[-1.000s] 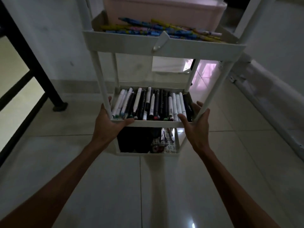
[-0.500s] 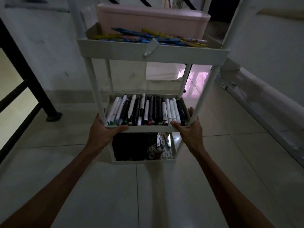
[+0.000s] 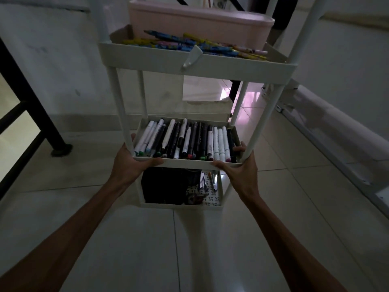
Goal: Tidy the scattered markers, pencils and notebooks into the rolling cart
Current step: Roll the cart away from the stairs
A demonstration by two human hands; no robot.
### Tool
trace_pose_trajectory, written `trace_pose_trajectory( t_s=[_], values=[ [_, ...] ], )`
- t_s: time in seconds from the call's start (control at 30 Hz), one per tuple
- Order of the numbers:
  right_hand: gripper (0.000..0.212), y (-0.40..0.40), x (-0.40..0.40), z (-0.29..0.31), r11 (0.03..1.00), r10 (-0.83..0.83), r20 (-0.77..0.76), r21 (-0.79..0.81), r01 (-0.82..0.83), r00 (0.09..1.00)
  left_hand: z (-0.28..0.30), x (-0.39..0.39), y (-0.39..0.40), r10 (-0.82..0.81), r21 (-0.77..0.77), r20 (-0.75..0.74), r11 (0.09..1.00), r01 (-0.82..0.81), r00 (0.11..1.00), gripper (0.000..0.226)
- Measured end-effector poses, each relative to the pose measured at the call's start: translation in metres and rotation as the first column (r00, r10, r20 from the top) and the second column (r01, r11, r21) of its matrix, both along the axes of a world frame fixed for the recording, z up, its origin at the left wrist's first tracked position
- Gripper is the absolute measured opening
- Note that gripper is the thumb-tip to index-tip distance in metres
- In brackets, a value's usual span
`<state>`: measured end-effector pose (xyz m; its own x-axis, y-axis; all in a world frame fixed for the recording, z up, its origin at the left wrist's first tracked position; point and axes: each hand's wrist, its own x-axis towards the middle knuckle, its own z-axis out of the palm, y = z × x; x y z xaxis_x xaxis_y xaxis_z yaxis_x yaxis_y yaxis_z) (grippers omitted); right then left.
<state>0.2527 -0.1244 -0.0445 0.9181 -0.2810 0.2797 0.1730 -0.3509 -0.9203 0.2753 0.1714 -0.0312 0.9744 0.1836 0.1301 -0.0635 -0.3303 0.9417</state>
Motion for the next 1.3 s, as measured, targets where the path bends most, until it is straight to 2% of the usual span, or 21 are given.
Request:
trace_pose_trajectory(
  t_s=[0.17, 0.3, 0.43, 0.47, 0.6, 0.67, 0.77, 0.97, 1.07, 1.1, 1.2, 1.3],
  values=[
    [0.092, 0.000, -0.007, 0.002, 1.000, 0.009, 0.008, -0.009, -0.009, 1.000, 0.000, 0.001, -0.001, -0.029, 0.001, 0.020, 1.000, 0.029, 0.999, 0.150],
    [0.108, -0.001, -0.004, 0.005, 0.999, 0.023, -0.013, 0.026, -0.023, 1.000, -0.003, 0.007, 0.003, -0.041, -0.004, 0.005, 0.999, 0.041, 0.999, 0.139],
    [0.095, -0.006, 0.002, 0.007, 0.997, 0.071, -0.035, 0.011, -0.070, 0.997, -0.003, 0.012, 0.007, -0.047, -0.021, -0.009, 0.999, 0.047, 0.999, 0.152],
    [0.092, -0.007, 0.003, 0.006, 0.997, 0.082, -0.042, 0.002, -0.082, 0.996, -0.002, 0.013, 0.007, -0.051, -0.023, -0.006, 0.998, 0.051, 0.999, 0.151],
    [0.104, -0.006, 0.002, 0.004, 0.996, 0.089, -0.032, -0.005, -0.090, 0.995, -0.004, 0.012, 0.009, -0.083, 0.017, 0.006, 0.996, 0.083, 0.997, 0.133],
    [0.103, -0.006, -0.001, 0.003, 0.996, 0.091, -0.025, 0.002, -0.091, 0.996, -0.003, 0.009, 0.005, -0.077, 0.004, 0.019, 0.997, 0.077, 0.997, 0.123],
    [0.102, -0.005, -0.007, 0.002, 0.996, 0.084, -0.010, 0.031, -0.083, 0.996, -0.002, 0.009, -0.002, -0.076, -0.023, 0.045, 0.997, 0.077, 0.996, 0.120],
    [0.099, -0.014, -0.023, 0.002, 0.999, 0.005, 0.027, 0.035, -0.006, 1.000, -0.001, 0.005, -0.015, -0.114, -0.048, 0.029, 0.992, 0.116, 0.993, 0.140],
    [0.099, -0.026, -0.032, 0.000, 0.999, -0.027, 0.019, 0.019, 0.026, 0.999, -0.001, 0.003, -0.028, -0.151, -0.047, 0.044, 0.987, 0.153, 0.988, 0.115],
    [0.099, -0.029, -0.035, 0.000, 0.999, -0.040, 0.011, 0.014, 0.040, 0.999, -0.001, 0.003, -0.032, -0.154, -0.041, 0.046, 0.987, 0.156, 0.987, 0.114],
    [0.096, -0.038, -0.045, 0.004, 0.998, -0.060, 0.012, 0.030, 0.060, 0.998, -0.005, 0.003, -0.043, -0.178, -0.020, 0.030, 0.984, 0.178, 0.984, 0.121],
    [0.082, -0.051, -0.058, 0.005, 0.997, -0.073, 0.022, 0.038, 0.072, 0.997, -0.006, 0.006, -0.057, -0.212, -0.022, 0.011, 0.977, 0.212, 0.977, 0.136]
  ],
)
